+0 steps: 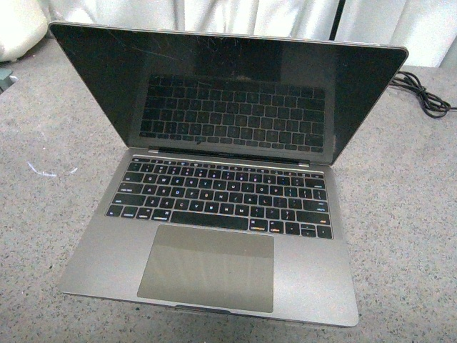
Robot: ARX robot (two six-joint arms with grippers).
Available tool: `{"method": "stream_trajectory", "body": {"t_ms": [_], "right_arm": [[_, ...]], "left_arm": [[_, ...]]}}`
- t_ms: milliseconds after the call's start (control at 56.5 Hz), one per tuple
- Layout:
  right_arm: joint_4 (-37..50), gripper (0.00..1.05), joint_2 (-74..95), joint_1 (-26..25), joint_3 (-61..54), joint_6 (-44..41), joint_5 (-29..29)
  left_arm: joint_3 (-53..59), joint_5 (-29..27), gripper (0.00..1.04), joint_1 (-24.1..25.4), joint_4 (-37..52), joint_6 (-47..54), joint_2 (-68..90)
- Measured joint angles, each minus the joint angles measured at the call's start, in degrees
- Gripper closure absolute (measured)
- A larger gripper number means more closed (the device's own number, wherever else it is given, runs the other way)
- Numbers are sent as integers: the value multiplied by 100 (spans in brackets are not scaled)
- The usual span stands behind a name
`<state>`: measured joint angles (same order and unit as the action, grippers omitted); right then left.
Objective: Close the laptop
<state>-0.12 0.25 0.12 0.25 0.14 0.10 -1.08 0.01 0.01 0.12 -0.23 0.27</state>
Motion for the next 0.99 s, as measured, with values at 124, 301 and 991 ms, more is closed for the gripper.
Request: {"method": "stream_trajectory", "body": {"t_ms": [124, 301, 991], "right_arm": [[0, 9, 0, 0, 0, 0, 0], [710, 9, 1471, 177, 258, 44, 1325], [2022, 9, 8000, 192, 4524, 1082, -1381]], "left_arm": [[0, 0, 6, 0, 0, 0, 0], [-260, -448, 6, -260, -498, -197, 706], [-3748, -391, 6, -1257, 1956, -608, 7628]]}}
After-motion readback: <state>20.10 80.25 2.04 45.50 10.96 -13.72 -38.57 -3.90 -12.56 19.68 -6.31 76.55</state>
